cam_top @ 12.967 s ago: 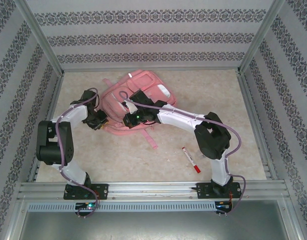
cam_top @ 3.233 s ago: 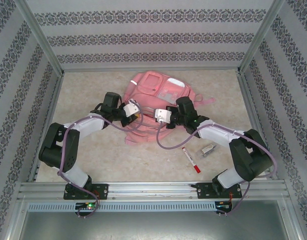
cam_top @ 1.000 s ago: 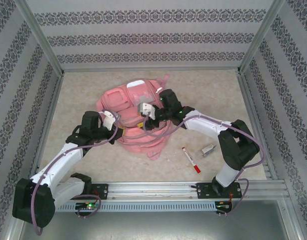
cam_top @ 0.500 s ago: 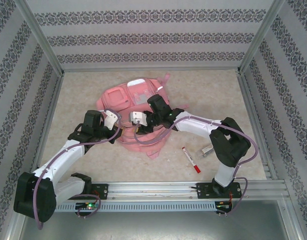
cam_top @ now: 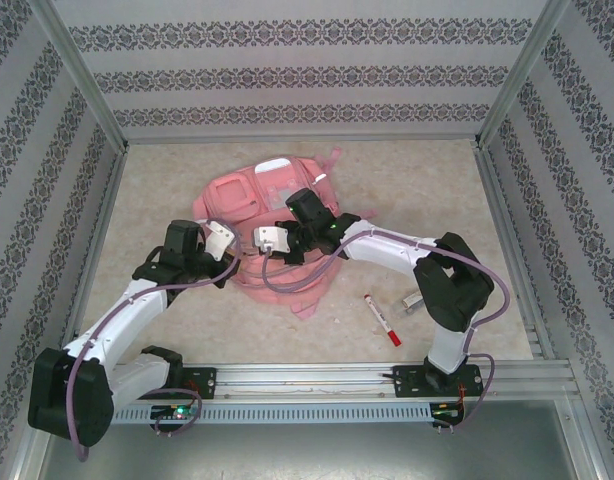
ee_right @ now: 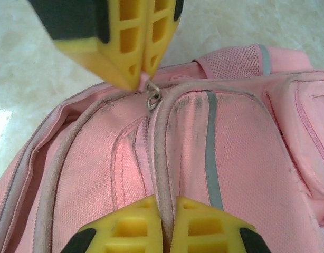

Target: Pack the student bag

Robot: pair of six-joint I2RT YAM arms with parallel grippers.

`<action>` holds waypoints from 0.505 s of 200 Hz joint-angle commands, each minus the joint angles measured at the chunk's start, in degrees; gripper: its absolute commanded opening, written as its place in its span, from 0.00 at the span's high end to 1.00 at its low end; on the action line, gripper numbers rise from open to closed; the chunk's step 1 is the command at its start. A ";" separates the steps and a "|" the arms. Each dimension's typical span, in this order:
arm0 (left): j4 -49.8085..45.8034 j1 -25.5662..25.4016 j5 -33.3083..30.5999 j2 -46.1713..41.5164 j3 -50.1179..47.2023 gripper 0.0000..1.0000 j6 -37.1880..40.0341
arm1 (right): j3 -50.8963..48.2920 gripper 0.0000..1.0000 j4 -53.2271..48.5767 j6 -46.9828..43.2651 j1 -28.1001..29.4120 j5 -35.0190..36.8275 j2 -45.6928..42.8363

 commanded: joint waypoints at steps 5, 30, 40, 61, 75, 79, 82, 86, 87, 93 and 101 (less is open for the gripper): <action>-3.27 3.74 -13.24 1.19 1.31 1.00 3.84 | -0.73 1.00 -7.90 -6.23 -2.02 -6.97 -2.60; -2.22 7.48 -17.14 4.25 2.70 1.00 4.57 | -0.98 1.00 -9.81 -10.12 -3.79 -9.62 -3.81; -1.61 8.34 -18.03 6.10 3.91 1.00 5.02 | -0.35 1.00 -12.08 -12.99 -3.75 -9.88 -3.90; -0.59 8.54 -19.25 11.06 6.12 1.00 7.69 | 1.10 1.00 -15.02 -16.33 -3.67 -11.00 -3.90; 0.20 8.63 -21.03 14.88 7.12 1.00 8.98 | 1.68 1.00 -15.12 -15.84 -3.57 -11.75 -3.95; 0.45 8.65 -21.22 15.85 7.38 1.00 9.46 | 1.62 1.00 -15.02 -15.83 -3.48 -12.09 -4.05; 0.79 8.71 -21.25 16.55 7.44 1.00 9.87 | 1.62 1.00 -15.08 -15.83 -3.45 -12.29 -4.14; 1.50 8.72 -21.33 17.32 7.61 1.00 10.27 | 1.54 1.00 -15.01 -15.92 -3.36 -12.56 -4.23; 1.68 8.72 -21.33 17.54 7.64 1.00 10.35 | 1.54 1.00 -15.05 -15.88 -3.29 -12.59 -4.24; 2.89 8.72 -21.06 18.32 7.65 1.00 10.69 | 1.45 1.00 -15.04 -15.72 -3.11 -12.59 -4.34; 4.17 8.80 -19.79 18.76 7.86 0.97 10.77 | 1.40 1.00 -14.98 -15.21 -2.77 -12.02 -4.34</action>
